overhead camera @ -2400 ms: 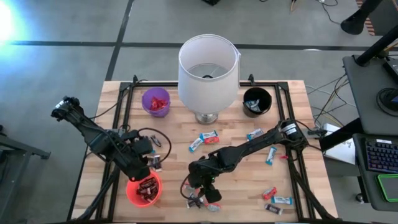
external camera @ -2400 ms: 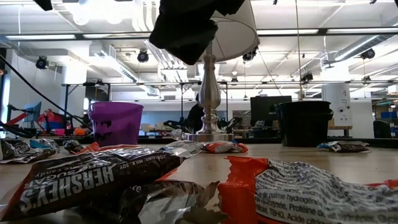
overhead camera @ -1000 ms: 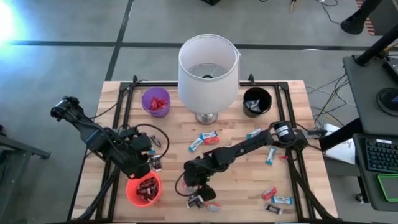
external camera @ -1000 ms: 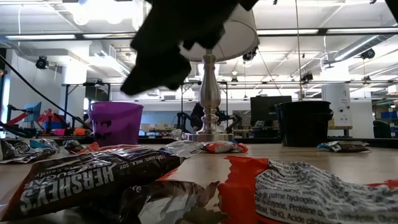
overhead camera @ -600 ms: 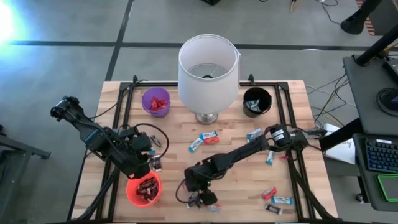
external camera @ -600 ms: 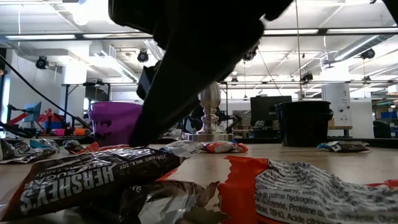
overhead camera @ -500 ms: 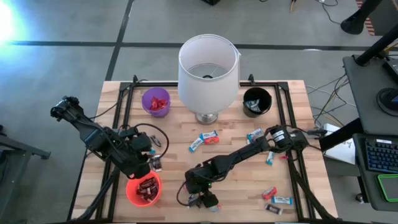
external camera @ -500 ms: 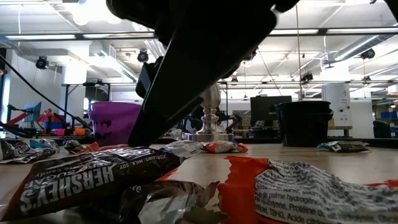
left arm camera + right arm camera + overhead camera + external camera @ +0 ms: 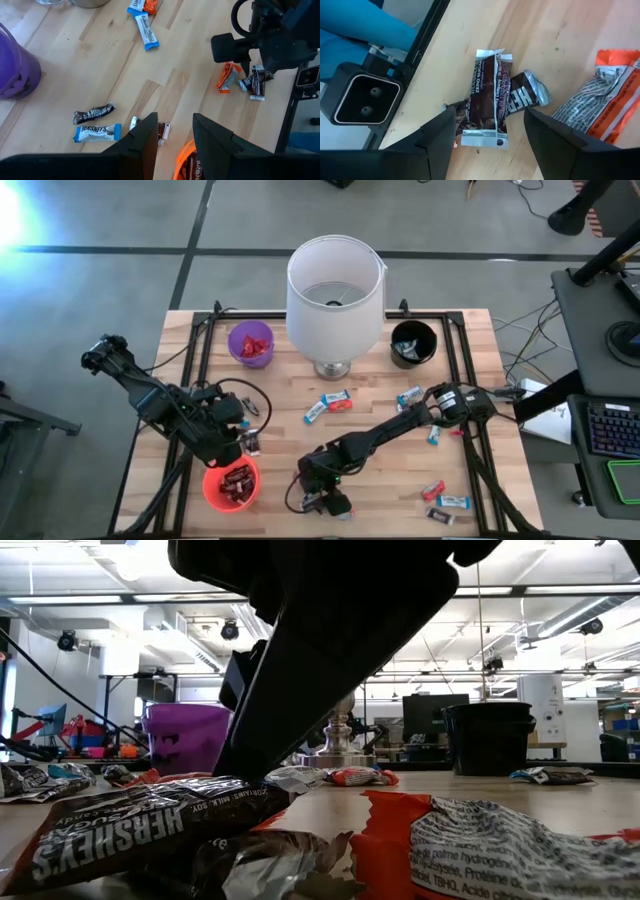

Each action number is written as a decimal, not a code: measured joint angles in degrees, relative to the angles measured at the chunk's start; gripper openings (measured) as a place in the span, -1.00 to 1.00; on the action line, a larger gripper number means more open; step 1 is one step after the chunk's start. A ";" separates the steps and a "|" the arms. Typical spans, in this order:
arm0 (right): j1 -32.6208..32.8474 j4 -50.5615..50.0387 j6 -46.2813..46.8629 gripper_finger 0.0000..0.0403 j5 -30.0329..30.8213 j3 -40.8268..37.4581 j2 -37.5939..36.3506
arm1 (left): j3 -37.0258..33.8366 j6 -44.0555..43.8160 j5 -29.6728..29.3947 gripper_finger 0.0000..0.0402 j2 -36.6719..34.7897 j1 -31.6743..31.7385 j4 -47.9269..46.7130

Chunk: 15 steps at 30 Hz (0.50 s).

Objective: Sort candy
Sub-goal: Put the black chocolate into the orange bucket

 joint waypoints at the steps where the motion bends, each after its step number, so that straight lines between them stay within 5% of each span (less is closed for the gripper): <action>1: 0.06 0.05 0.23 0.09 -0.02 -0.18 0.00 | 0.00 0.00 0.00 -0.48 0.00 0.00 0.00; 15: 0.08 1.09 1.58 -0.18 -0.04 -1.85 0.00 | -0.04 0.00 0.00 -0.48 0.00 0.00 -0.02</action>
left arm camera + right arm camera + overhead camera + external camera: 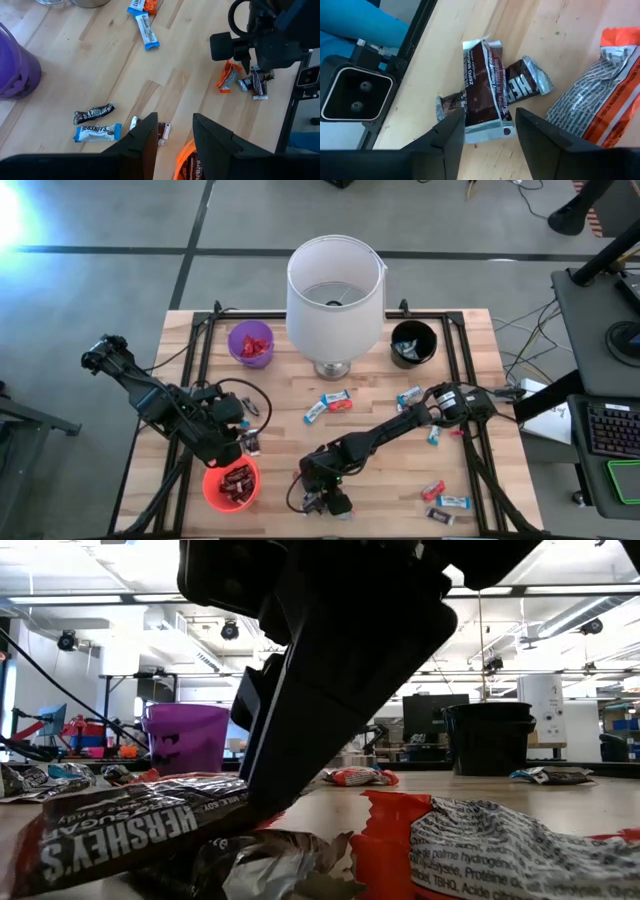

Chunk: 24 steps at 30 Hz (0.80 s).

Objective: Sort candy
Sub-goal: Put the black chocolate into the orange bucket

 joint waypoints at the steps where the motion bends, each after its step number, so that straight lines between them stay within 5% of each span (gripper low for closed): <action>1: 0.00 0.00 -0.08 -0.21 0.00 0.00 0.00 | 0.00 0.00 0.00 -0.48 0.00 0.00 0.00; 15: -0.01 0.36 -0.22 -0.80 -1.51 0.00 0.49 | 0.00 0.00 0.00 -0.48 0.00 0.00 -0.02; 24: -0.04 0.32 0.23 -0.95 -1.49 0.00 0.39 | 0.00 0.00 0.02 -0.48 0.00 0.00 0.00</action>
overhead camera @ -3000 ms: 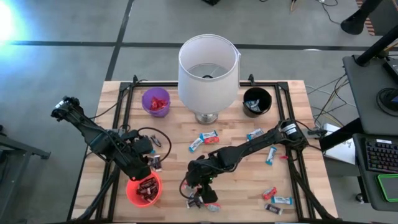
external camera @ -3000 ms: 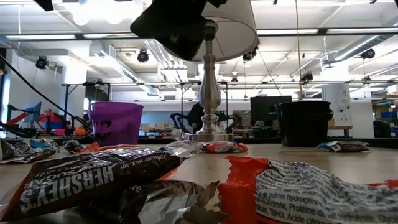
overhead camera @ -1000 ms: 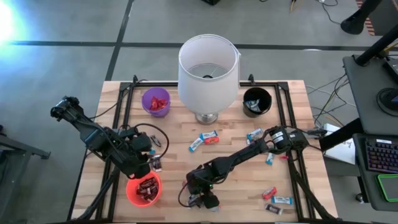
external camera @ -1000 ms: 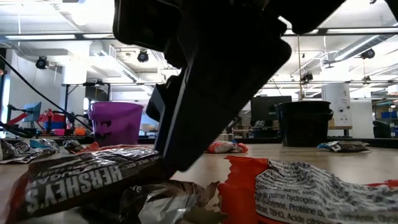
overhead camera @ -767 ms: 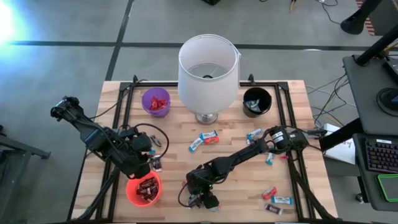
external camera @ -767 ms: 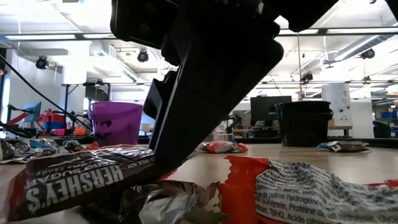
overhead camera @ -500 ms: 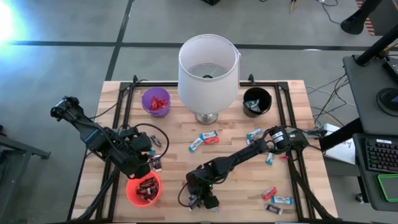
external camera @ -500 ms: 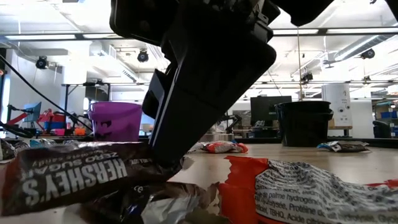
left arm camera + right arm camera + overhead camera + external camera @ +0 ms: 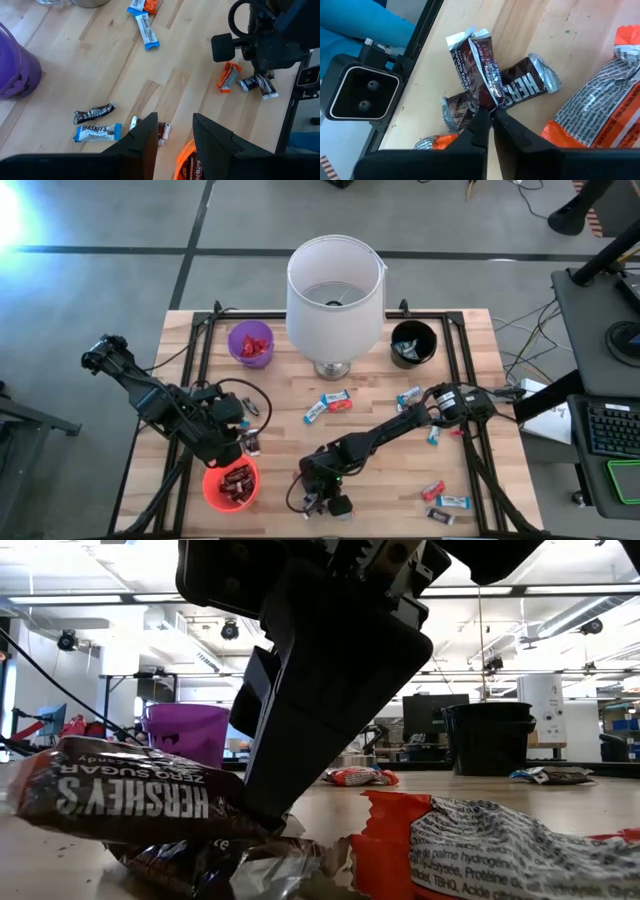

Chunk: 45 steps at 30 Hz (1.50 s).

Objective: Sort candy
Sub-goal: Put the black chocolate into the orange bucket

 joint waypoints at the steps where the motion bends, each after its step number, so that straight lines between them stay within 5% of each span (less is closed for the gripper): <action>1: -0.06 -0.05 0.29 -0.95 0.03 0.00 -0.14 | 0.00 0.00 0.03 -0.48 0.00 0.00 0.02; 17: -1.53 -6.37 1.48 -0.96 0.33 5.68 -1.79 | -0.02 -0.04 1.86 -0.46 0.02 0.08 1.45; 28: -3.31 -13.89 3.49 -0.96 0.89 11.02 -2.76 | -0.02 -3.24 6.71 -0.14 0.22 0.09 2.54; 45: -9.22 -26.02 4.51 -0.96 9.58 26.07 -2.95 | 0.13 2.62 13.15 0.00 7.47 -0.02 8.42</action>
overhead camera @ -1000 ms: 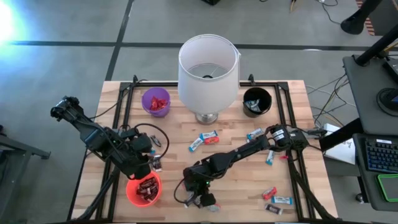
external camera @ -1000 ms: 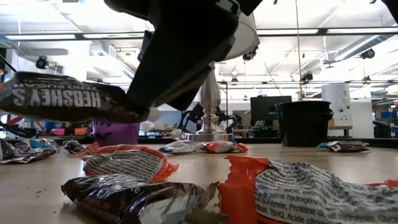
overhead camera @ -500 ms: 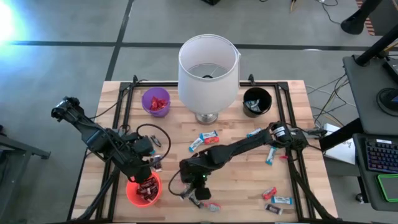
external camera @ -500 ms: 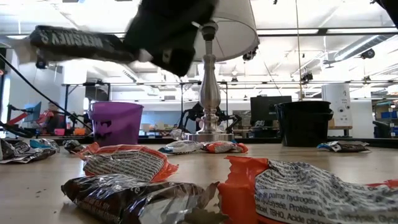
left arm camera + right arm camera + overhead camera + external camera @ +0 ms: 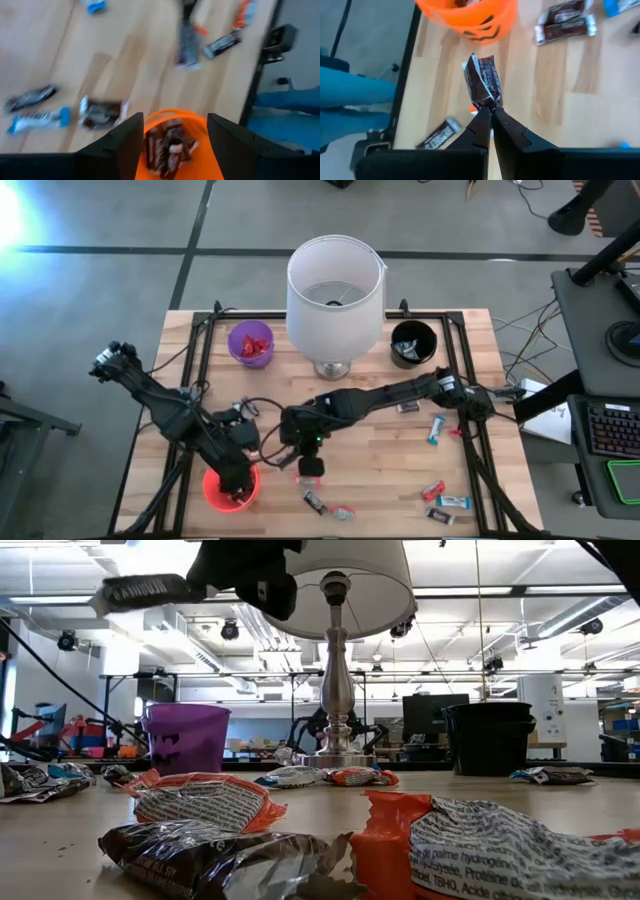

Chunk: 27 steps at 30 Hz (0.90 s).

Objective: Sort candy
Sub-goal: Put the black chocolate into the orange bucket

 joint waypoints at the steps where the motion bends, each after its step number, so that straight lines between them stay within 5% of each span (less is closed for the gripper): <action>1: -0.28 0.05 0.13 -0.96 0.20 0.21 0.00 | 0.02 1.46 0.36 -0.02 0.50 0.00 1.61; 13: -1.03 -1.62 0.44 -0.96 0.30 3.00 0.00 | 0.02 3.54 0.33 -0.13 2.31 0.22 5.40; 27: -1.88 -1.64 -0.51 -0.96 0.33 3.07 -0.24 | 0.02 -1.37 -2.34 -0.14 -5.37 0.20 1.76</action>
